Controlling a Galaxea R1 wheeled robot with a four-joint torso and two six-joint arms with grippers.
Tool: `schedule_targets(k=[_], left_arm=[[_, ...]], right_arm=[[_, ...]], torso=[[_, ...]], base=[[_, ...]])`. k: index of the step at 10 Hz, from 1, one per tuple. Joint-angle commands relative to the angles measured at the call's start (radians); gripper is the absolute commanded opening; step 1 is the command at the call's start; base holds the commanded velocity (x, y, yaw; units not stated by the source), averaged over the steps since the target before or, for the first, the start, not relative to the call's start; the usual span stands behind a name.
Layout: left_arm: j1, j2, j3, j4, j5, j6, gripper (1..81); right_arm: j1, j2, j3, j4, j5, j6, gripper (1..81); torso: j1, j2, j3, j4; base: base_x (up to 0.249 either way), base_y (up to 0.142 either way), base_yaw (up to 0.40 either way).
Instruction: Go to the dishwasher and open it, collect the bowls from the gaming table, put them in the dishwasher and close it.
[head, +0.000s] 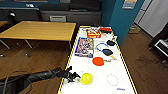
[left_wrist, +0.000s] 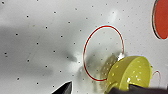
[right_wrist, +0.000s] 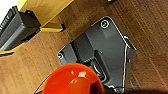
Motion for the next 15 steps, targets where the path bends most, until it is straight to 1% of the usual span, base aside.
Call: schedule_targets(k=[1,4,5,6,7,8,12,15], left_arm=[[-0.115,0.021,0.021,0.018,0.036,-0.006,81.1],[-0.107,0.047,0.021,0.024,0.033,-0.005,81.1],[-0.106,0.057,0.015,0.027,0.035,-0.009,81.1],[-0.101,0.070,-0.020,0.019,0.035,-0.023,81.1],[-0.100,0.080,-0.038,0.024,0.036,-0.057,81.1],[-0.098,0.087,-0.046,0.027,0.036,-0.072,81.1],[-0.095,0.121,-0.086,0.028,0.036,-0.071,81.1],[-0.072,0.129,-0.097,0.030,0.036,-0.066,81.1]], right_arm=[[0.021,-0.057,0.026,-0.019,-0.065,-0.003,1.0],[0.022,-0.062,0.028,-0.019,-0.065,-0.003,1.0],[0.021,-0.062,0.028,-0.019,-0.065,-0.003,1.0],[0.021,-0.062,0.030,-0.019,-0.065,-0.003,1.0],[0.022,-0.063,0.030,-0.019,-0.065,-0.003,1.0],[0.021,-0.063,0.028,-0.017,-0.065,-0.001,1.0],[0.022,-0.063,0.022,-0.017,-0.065,0.003,1.0],[0.027,-0.065,0.020,-0.014,-0.067,0.006,1.0]], torso=[[0.000,0.000,0.000,0.000],[0.000,0.000,0.000,0.000],[0.000,0.000,0.000,0.000],[0.000,0.000,0.000,0.000],[0.000,0.000,0.000,0.000],[0.000,0.000,0.000,0.000],[0.000,0.000,0.000,0.000],[0.000,0.000,0.000,0.000]], base=[[0.000,0.000,0.000],[0.000,0.000,0.000],[0.000,0.000,0.000],[0.000,0.000,0.000],[0.000,0.000,0.000],[0.000,0.000,0.000],[0.000,0.000,0.000],[0.000,0.000,0.000]])
